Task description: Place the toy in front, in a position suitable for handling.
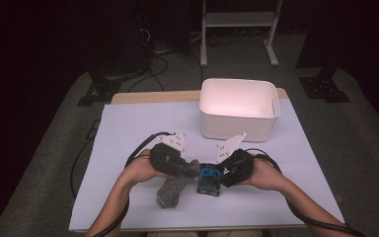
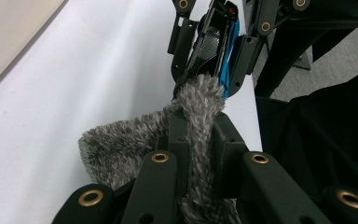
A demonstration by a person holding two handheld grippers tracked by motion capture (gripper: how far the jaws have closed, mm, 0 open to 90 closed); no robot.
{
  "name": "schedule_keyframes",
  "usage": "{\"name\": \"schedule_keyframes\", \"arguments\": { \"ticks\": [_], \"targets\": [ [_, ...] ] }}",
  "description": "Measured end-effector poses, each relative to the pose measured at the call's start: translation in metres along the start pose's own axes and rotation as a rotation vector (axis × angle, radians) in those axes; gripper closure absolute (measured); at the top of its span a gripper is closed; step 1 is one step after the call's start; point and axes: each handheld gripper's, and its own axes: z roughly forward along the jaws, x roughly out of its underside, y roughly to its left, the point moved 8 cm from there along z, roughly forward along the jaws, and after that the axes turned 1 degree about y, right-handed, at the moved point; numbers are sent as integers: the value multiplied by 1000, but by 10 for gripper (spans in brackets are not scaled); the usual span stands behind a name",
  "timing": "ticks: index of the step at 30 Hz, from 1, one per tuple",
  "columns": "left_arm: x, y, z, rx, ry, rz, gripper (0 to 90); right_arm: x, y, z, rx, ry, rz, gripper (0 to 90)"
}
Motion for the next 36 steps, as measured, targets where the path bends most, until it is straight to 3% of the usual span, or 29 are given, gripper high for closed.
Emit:
{"name": "schedule_keyframes", "arguments": {
  "ticks": [13, 16, 18, 29, 36],
  "targets": [
    [-1, -3, 2, 9, -5, 5, 806, -1, -1, 0, -31, 65, 23, 544],
    [-2, -5, 5, 20, -1, 13, 803, 0, 1, 4, -56, 85, 34, 515],
    [-3, -6, 9, 23, 12, 22, 803, 1, 2, 9, -19, 117, -5, 553],
    [-1, -6, 8, 23, 0, 12, 802, 1, 6, 8, 42, 79, -76, 565],
    [3, -5, -1, 9, 2, 13, 802, -9, 7, 9, 41, 36, -77, 582]
  ]
}}
